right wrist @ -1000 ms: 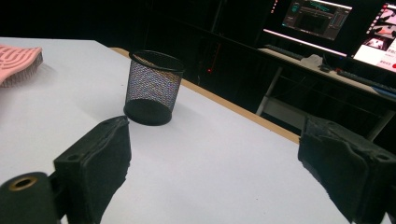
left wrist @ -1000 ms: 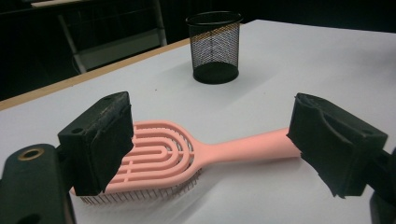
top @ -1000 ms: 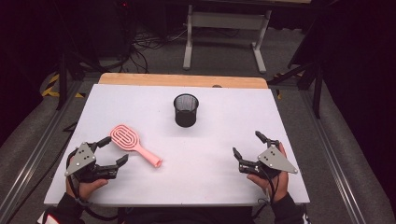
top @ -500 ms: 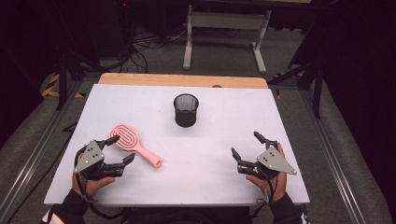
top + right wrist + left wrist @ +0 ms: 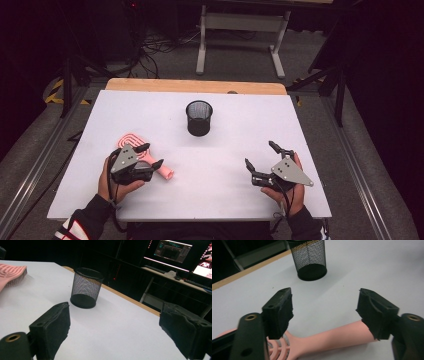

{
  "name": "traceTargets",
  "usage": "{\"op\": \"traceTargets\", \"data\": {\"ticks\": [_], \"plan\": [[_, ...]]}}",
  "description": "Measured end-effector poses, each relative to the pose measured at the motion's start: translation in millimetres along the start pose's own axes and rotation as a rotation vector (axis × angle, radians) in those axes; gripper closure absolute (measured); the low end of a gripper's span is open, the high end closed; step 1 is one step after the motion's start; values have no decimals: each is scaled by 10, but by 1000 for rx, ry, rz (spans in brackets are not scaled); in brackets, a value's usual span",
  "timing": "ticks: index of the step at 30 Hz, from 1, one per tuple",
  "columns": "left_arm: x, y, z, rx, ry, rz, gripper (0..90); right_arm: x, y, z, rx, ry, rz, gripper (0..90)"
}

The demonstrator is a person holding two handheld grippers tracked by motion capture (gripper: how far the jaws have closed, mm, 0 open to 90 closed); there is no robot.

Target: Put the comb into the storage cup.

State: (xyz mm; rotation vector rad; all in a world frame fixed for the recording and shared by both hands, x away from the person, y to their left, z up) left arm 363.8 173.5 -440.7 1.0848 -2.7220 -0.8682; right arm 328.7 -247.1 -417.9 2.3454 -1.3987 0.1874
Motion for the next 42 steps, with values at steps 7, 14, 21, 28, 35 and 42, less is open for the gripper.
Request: {"op": "traceTargets", "data": {"ticks": [7, 14, 21, 28, 35, 42], "plan": [[15, -228, -131, -65, -16, 44, 550, 13, 1, 38, -28, 21, 17, 117], [-12, -307, -139, -126, -35, 108, 795, -14, -36, 58, -48, 41, 8, 120], [21, -377, -121, -209, -61, 164, 900, -18, -33, 59, -51, 46, 8, 122], [22, -426, -59, -284, -74, 187, 900, -23, -43, 64, -63, 57, 4, 122], [-8, -387, 2, -319, -74, 200, 900, -25, -46, 68, -68, 64, 1, 124], [-57, -257, 140, -346, -60, 195, 900, -22, -56, 74, -76, 66, -7, 128]]}}
Point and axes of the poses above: each handheld gripper's, and its own axes: y roughly backward along the jaws, z roughly out of its underside, x roughly to its right, the point moved 1 cm from there along -y, roughly forward along the jaws, and after that the axes turned 8 degrees about -x, right-handed, at the moved point
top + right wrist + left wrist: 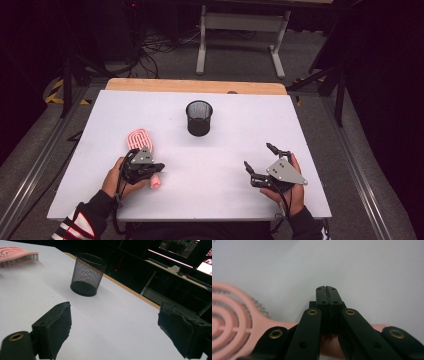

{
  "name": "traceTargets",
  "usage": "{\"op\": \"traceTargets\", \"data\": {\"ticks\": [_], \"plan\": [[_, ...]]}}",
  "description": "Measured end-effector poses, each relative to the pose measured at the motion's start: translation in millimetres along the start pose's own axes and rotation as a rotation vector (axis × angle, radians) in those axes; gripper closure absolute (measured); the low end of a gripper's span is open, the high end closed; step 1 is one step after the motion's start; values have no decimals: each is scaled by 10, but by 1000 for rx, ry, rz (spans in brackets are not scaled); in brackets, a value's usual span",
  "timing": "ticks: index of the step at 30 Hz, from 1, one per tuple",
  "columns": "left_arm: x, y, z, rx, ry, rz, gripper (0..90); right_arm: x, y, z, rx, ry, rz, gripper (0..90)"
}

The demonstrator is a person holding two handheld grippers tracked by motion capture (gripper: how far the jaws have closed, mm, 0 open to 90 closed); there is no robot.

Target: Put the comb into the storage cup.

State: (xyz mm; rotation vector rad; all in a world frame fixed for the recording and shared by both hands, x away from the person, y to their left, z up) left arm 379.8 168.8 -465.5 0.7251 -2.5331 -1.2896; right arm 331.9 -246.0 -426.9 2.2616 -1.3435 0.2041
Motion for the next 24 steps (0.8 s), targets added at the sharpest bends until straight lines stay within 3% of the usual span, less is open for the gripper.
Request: {"op": "traceTargets", "data": {"ticks": [11, 24], "plan": [[-80, 109, 199, -35, 39, -16, 900, -8, -35, -6, -6, 14, -12, 129], [-193, 262, 364, -34, 78, -20, 900, -18, -49, 0, -20, 20, -22, 128]]}}
Point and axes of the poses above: each handheld gripper's, and its own axes: y roughly backward along the jaws, z roughly out of its underside, x roughly to its right, the point moved 1 cm from there along -y, roughly forward along the jaws, and after that the axes turned 8 degrees about -x, right-handed, at the moved point
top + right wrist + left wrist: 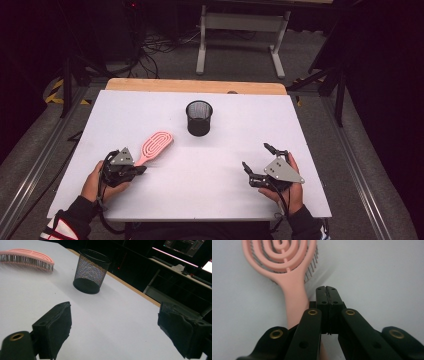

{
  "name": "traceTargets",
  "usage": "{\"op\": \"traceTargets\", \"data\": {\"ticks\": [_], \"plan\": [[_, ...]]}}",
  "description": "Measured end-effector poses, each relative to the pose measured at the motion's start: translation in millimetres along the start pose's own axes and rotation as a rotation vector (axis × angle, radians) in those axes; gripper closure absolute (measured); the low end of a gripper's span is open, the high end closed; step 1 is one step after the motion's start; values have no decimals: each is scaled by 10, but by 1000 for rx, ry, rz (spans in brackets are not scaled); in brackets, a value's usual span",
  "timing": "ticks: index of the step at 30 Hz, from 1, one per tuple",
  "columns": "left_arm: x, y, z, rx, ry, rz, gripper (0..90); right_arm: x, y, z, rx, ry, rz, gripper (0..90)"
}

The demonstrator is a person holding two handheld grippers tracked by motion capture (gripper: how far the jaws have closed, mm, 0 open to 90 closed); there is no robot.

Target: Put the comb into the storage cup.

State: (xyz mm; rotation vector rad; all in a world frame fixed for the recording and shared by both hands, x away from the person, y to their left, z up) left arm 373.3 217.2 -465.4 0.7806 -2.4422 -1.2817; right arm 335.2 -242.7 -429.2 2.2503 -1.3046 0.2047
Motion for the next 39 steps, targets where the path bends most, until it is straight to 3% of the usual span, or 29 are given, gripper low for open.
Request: {"op": "traceTargets", "data": {"ticks": [9, 12, 17, 20, 22, 23, 24, 25, 30, 34, 37, 39], "plan": [[-44, 71, 30, 23, 15, 0, 888, 0, -5, 5, -5, 3, -1, 127], [-55, 148, 15, 55, 19, 3, 877, 1, -7, 7, -6, 2, -2, 127], [-92, 278, -12, 88, 34, -22, 823, 1, -9, 9, -8, 3, -4, 127], [-120, 283, -35, 74, 44, -44, 724, 1, -8, 8, -7, 2, -4, 127], [-139, 251, -68, 32, 46, -66, 695, 0, -10, 9, -8, 2, -4, 127], [-143, 236, -83, 13, 45, -74, 630, -1, -12, 11, -10, 0, -4, 127], [-150, 221, -101, -10, 45, -82, 493, -2, -15, 14, -12, 0, -5, 127], [-156, 196, -129, -45, 47, -83, 493, -2, -15, 14, -12, 0, -5, 127], [-197, 41, -307, -168, 86, -54, 201, -9, -26, 25, -20, 0, -8, 126], [-242, -5, -375, -225, 72, -17, 178, -8, -30, 31, -21, -1, -7, 126], [-298, -45, -432, -280, 70, -15, 178, -10, -33, 34, -26, -3, -8, 126], [-327, -77, -451, -309, 68, 2, 215, -12, -33, 36, -27, -3, -8, 126]]}}
Point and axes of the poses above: each handheld gripper's, and its own axes: y roughly backward along the jaws, z roughly out of its underside, x roughly to its right, the point moved 1 cm from there along -y, roughly forward along the jaws, and after that the axes turned 8 degrees about -x, right-handed, at the moved point
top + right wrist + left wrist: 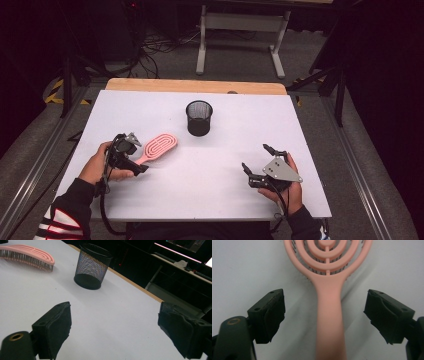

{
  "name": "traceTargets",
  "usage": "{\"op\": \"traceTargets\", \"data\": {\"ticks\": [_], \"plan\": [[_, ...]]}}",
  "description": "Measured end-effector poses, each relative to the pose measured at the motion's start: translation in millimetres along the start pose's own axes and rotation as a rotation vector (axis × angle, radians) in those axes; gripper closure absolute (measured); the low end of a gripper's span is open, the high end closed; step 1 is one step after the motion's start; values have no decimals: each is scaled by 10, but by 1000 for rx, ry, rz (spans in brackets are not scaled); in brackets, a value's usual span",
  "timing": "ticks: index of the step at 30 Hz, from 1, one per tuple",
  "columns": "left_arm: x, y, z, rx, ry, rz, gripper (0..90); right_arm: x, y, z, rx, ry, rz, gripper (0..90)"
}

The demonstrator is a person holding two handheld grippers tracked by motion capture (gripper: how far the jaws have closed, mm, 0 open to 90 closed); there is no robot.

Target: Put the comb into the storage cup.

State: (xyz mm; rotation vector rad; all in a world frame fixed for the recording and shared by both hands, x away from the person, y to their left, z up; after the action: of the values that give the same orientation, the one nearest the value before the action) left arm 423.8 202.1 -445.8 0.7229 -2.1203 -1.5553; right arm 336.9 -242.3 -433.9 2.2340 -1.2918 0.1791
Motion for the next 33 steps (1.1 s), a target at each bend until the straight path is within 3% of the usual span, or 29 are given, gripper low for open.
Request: {"op": "traceTargets", "data": {"ticks": [6, 7, 18, 33], "plan": [[-65, -40, -59, -58, 8, 14, 382, 9, 0, 10, -3, 3, 0, 126], [-69, -46, -66, -65, -5, 9, 416, 7, 0, 11, -5, 1, -1, 126], [-2, -50, -127, -54, -39, -2, 646, -9, -12, 11, -12, 8, -8, 127], [43, -57, -69, -3, -20, -38, 693, -9, -15, 15, -16, 9, -11, 127]]}}
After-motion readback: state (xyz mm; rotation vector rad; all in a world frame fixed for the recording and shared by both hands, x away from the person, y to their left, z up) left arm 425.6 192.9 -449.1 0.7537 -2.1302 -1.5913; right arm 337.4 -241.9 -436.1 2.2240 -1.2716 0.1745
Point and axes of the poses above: each handheld gripper's, and its own axes: y roughly backward along the jaws, z roughly out of its underside, x roughly to its right, the point moved 1 cm from there along -y, roughly forward along the jaws, and after that the axes turned 8 degrees about -x, right-handed, at the moved point
